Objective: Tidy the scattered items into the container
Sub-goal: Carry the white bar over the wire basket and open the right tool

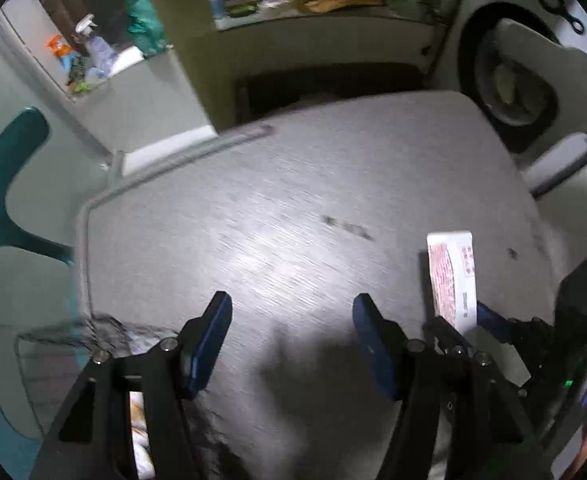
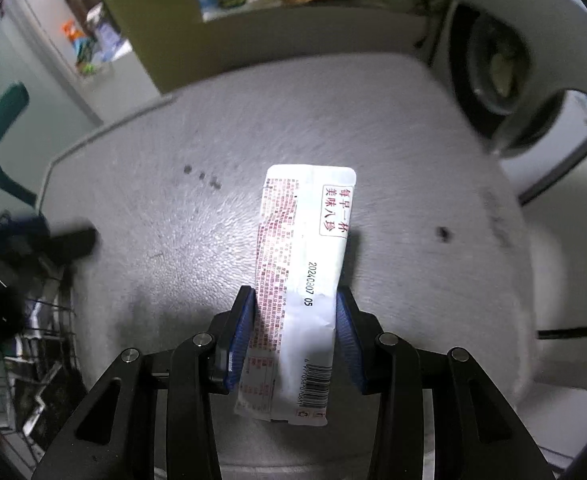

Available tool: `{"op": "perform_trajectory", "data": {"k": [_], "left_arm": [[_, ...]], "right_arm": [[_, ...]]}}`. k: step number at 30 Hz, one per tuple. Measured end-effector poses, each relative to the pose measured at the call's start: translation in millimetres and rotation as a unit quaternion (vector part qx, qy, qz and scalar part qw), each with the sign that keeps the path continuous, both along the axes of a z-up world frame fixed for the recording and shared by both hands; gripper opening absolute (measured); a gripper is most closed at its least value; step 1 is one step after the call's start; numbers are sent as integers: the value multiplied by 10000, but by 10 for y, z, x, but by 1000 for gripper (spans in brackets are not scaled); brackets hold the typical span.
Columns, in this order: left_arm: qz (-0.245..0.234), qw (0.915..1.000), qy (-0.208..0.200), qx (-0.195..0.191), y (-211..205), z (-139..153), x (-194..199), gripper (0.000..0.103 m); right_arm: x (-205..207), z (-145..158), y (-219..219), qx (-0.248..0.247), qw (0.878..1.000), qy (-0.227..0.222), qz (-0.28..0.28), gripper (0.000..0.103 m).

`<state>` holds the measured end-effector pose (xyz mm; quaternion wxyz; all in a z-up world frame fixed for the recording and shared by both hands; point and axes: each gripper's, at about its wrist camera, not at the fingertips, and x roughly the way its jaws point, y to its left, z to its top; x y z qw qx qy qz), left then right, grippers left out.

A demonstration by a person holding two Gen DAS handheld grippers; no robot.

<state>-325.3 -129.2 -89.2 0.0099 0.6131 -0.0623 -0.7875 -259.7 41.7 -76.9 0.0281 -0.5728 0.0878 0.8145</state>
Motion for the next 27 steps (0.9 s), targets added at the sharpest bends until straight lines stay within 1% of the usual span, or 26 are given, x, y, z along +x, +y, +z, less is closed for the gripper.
{"op": "perform_trajectory", "data": {"k": [2, 4, 7, 8, 10, 11, 13, 14, 16, 17, 18, 20, 23, 26, 27], "left_arm": [[-20, 9998, -62, 182, 105, -3, 139, 68], [13, 9995, -81, 291, 165, -22, 299, 68], [167, 9984, 28, 542, 129, 21, 537, 68], [217, 9978, 96, 612, 88, 90, 633, 68], [304, 9974, 233, 607, 40, 215, 750, 68], [379, 9970, 352, 582, -45, 330, 836, 68], [476, 9960, 520, 554, -231, 463, 910, 68], [591, 9951, 643, 468, -386, 593, 994, 68], [747, 9939, 719, 378, -608, 719, 1099, 68], [874, 9928, 752, 324, -760, 783, 1164, 69], [1082, 9904, 823, 250, -981, 856, 1244, 69], [1314, 9872, 876, 212, -1247, 914, 1366, 69], [1748, 9802, 911, 209, -1737, 932, 1611, 69], [2175, 9718, 894, 193, -2196, 881, 1806, 69], [2247, 9702, 880, 207, -2266, 859, 1849, 69]], "right_arm": [[217, 137, 112, 9, 9999, 109, 0, 40], [354, 268, 131, -52, 9998, 213, 20, 40], [521, 434, -1, -130, 9992, 326, 170, 40], [550, 547, -84, -170, 9986, 415, 272, 41], [649, 709, -280, -228, 9972, 564, 444, 41], [672, 843, -445, -299, 9953, 688, 613, 41], [601, 944, -822, -449, 9917, 814, 892, 41], [610, 1019, -1021, -542, 9890, 863, 1076, 41], [639, 1114, -1350, -588, 9846, 945, 1348, 41], [633, 1164, -1569, -692, 9804, 974, 1569, 41], [633, 1184, -1692, -762, 9782, 973, 1666, 41], [622, 1221, -2035, -876, 9722, 979, 1937, 41], [667, 1173, -2458, -827, 9666, 908, 2247, 41], [716, 1092, -2746, -839, 9638, 761, 2416, 41], [738, 1063, -2816, -860, 9629, 726, 2452, 41]]}}
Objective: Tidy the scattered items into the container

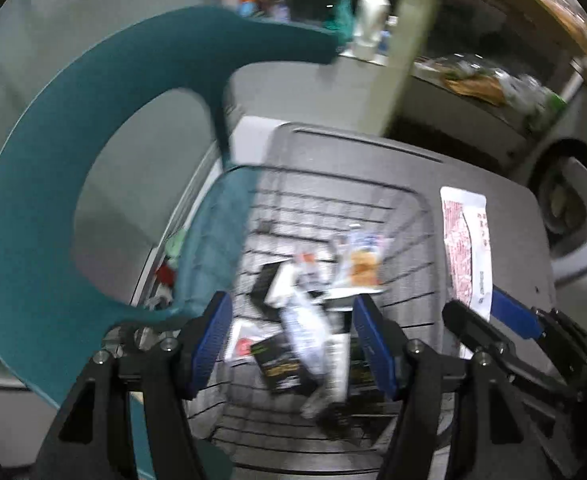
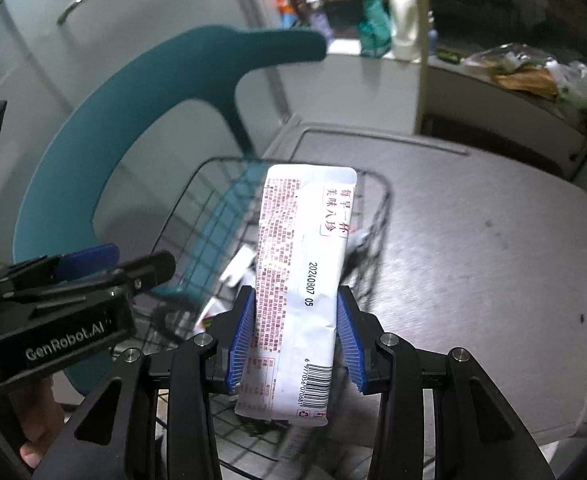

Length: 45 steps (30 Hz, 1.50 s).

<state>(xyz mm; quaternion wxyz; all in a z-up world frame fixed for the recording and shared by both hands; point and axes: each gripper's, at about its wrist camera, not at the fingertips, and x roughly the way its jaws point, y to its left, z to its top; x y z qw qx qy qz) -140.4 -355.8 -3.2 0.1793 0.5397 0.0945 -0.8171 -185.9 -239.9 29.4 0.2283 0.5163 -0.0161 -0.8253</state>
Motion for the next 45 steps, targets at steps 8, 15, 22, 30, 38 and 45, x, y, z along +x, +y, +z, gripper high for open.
{"op": "perform_trajectory", "data": {"k": [8, 15, 22, 30, 38, 45], "left_arm": [[99, 9997, -39, 240, -264, -193, 162, 69], [-97, 9994, 0, 346, -85, -176, 88, 69], [-473, 9980, -17, 411, 393, -146, -8, 69], [-1097, 9930, -11, 426, 1084, -113, 31, 69], [-1273, 9916, 123, 214, 1394, -128, 327, 69], [-1324, 9906, 344, 71, 1407, -244, 708, 70]], "right_arm": [[59, -11, -66, 19, 9998, 5, -194, 52], [82, 60, 306, 163, 9986, 180, -475, 55], [328, 207, 1056, 550, 9910, 486, -1116, 56], [775, 172, 1970, 549, 9832, 358, -1706, 56], [1182, 113, 2258, 612, 9762, 768, -1933, 56], [1572, -69, 2239, 534, 9740, 1122, -1897, 56]]}}
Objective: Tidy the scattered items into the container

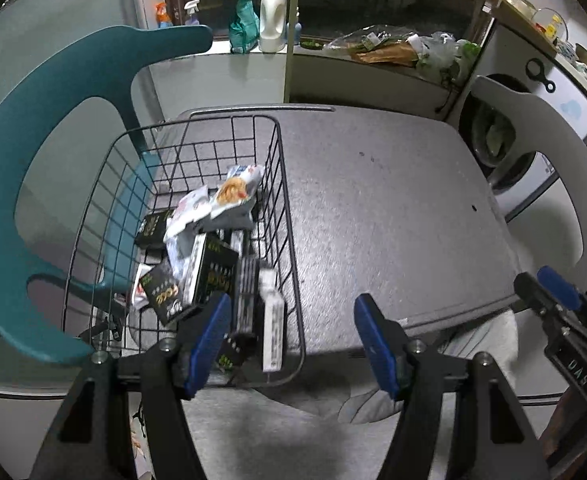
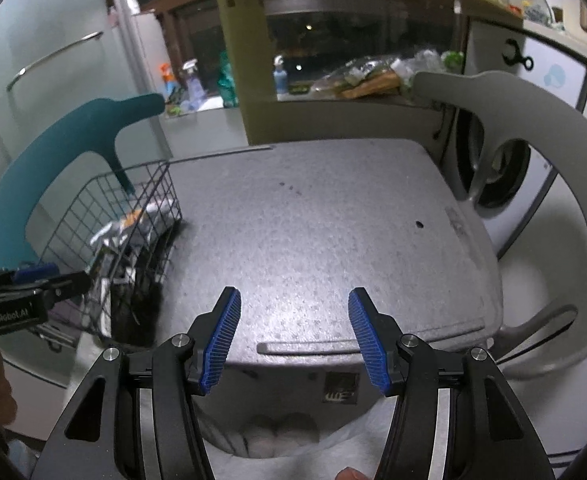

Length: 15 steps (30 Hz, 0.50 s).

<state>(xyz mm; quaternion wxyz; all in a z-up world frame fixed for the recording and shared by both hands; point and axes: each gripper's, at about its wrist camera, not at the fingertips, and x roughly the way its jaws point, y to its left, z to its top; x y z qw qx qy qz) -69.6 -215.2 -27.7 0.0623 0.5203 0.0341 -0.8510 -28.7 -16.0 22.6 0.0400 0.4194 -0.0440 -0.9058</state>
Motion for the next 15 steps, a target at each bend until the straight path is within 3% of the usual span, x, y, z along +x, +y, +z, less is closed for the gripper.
{"op": "perform_trajectory", "data": {"k": [6, 15], "left_arm": [[-123, 9999, 52, -67, 17, -142, 188, 70], [-114, 9997, 214, -28, 28, -64, 304, 70]], "right_arm": [[139, -105, 9, -168, 9999, 13, -13, 56], [233, -69, 62, -156, 9997, 48, -161, 57]]}}
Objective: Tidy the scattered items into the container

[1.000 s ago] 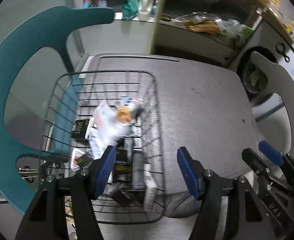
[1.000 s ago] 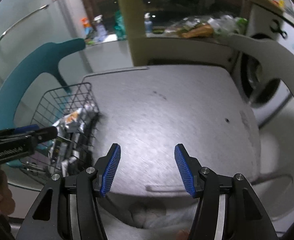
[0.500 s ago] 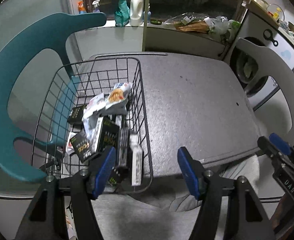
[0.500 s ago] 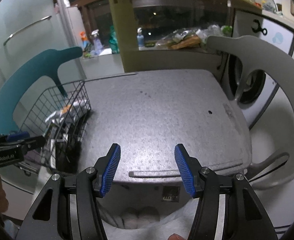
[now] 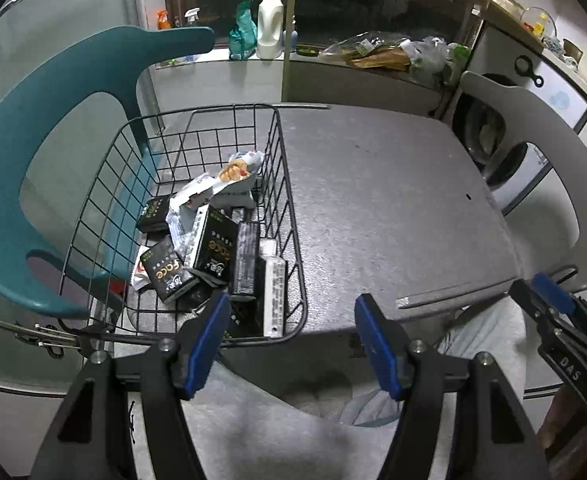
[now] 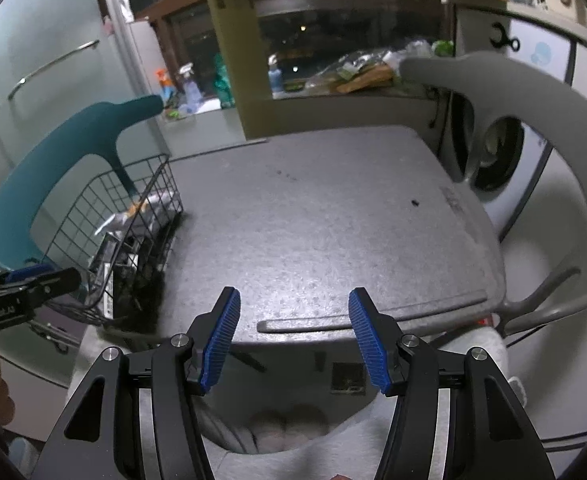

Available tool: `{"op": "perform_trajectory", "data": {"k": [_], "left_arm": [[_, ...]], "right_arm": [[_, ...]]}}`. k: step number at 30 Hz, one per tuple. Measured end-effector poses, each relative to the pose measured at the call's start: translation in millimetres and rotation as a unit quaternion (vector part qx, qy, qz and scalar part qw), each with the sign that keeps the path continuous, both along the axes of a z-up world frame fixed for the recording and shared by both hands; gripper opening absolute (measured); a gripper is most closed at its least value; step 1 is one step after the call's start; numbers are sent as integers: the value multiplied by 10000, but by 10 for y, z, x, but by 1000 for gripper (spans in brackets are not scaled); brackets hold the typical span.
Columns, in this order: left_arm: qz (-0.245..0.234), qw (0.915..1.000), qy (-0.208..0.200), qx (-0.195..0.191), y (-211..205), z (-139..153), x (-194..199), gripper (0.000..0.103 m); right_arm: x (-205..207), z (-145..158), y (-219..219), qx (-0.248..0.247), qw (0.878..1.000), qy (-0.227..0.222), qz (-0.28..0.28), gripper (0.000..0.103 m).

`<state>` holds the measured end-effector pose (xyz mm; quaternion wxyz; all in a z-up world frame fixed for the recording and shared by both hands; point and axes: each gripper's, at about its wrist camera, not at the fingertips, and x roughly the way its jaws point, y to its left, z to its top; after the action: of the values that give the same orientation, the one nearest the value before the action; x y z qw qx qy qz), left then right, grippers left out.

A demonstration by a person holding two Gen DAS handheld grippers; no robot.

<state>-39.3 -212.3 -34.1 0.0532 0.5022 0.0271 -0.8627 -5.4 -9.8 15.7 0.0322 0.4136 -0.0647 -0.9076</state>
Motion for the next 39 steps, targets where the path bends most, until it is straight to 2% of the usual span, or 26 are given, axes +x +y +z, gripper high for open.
{"op": "perform_trajectory", "data": {"k": [6, 39], "left_arm": [[-61, 9999, 80, -56, 66, 66, 45, 73], [-19, 10000, 3, -61, 85, 47, 82, 74]], "right_arm": [[43, 56, -43, 26, 10000, 74, 47, 57], [89, 63, -156, 71, 9996, 138, 223, 57]]}}
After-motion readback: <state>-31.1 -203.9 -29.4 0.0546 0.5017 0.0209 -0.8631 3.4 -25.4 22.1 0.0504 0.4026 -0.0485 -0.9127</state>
